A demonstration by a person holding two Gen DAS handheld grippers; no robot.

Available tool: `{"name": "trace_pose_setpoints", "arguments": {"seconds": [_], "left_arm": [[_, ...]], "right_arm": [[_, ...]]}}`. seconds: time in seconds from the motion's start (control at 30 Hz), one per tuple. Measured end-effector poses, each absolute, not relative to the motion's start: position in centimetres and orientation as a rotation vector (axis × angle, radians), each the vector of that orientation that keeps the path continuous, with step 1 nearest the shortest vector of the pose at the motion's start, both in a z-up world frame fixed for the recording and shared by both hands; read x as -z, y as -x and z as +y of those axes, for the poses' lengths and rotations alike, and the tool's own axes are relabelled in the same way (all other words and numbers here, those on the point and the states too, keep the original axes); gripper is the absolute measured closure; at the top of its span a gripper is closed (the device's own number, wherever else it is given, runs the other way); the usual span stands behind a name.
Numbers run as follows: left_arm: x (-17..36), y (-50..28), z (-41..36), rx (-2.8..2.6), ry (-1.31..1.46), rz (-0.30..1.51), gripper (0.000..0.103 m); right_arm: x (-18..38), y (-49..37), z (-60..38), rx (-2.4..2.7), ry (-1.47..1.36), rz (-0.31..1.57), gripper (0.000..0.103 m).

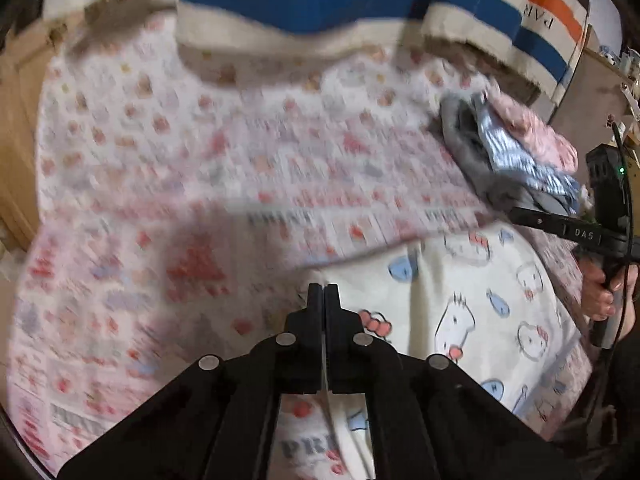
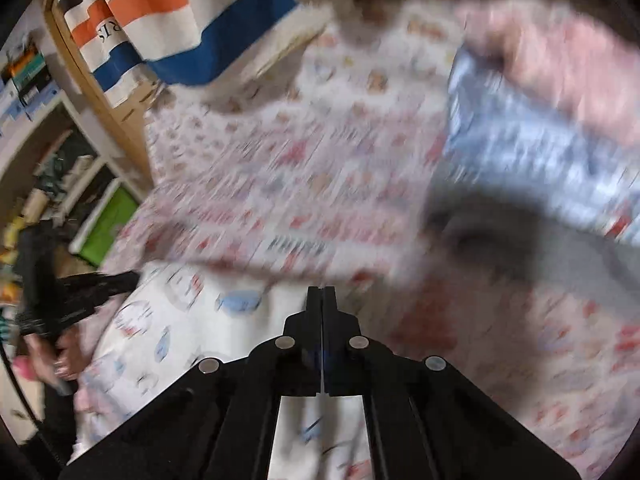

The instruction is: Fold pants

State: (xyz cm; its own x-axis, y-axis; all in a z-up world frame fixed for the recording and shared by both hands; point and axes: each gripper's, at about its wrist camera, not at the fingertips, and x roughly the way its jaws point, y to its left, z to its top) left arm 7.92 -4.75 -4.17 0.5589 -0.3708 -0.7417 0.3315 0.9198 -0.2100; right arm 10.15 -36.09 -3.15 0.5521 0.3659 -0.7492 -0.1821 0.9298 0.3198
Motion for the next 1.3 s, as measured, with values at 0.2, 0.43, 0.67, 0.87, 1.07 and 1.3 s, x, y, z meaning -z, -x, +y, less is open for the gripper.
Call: {"name": "trace_pose_setpoints", "arguments": {"seconds": [0.2,0.43,0.67,0.87,1.07,1.3], "left_arm": [[3.7,-9.4,-3.4,0.409,0.081,0.885,0.103],[4.7,-9.3,-2.7,0.369,0.057,0.909,0.103],[5.2,-9.1,-2.1,0.341,0.055,0.925,0.102],[3.7,-9.4,-2.6,0.369,0.067,0.893,0.102],[2.2,-8.7,-1.6,0.352,0.076,0.873,0.102],[3.4,-8.3,-1.7,0.312,0.020,0.899,0.102]], "right_arm": [[2.2,-10.7,-37.8,-0.313,-0.231,0.929,0.103],[4.6,-10.0,-36.7,-0.384,-0.201,1.007,0.056],[5.0,-10.1,-35.5,-0.385,-0.176,0.973,0.103],[2.2,-11.0,-37.5,-0.362,-0.219,0.913,0.103],[4.1,-9.8,-35.8,-0.400,-0.189,1.010,0.055],[6.1,-11.0,-33.4,-0.475,-0.278,1.060,0.099]]}}
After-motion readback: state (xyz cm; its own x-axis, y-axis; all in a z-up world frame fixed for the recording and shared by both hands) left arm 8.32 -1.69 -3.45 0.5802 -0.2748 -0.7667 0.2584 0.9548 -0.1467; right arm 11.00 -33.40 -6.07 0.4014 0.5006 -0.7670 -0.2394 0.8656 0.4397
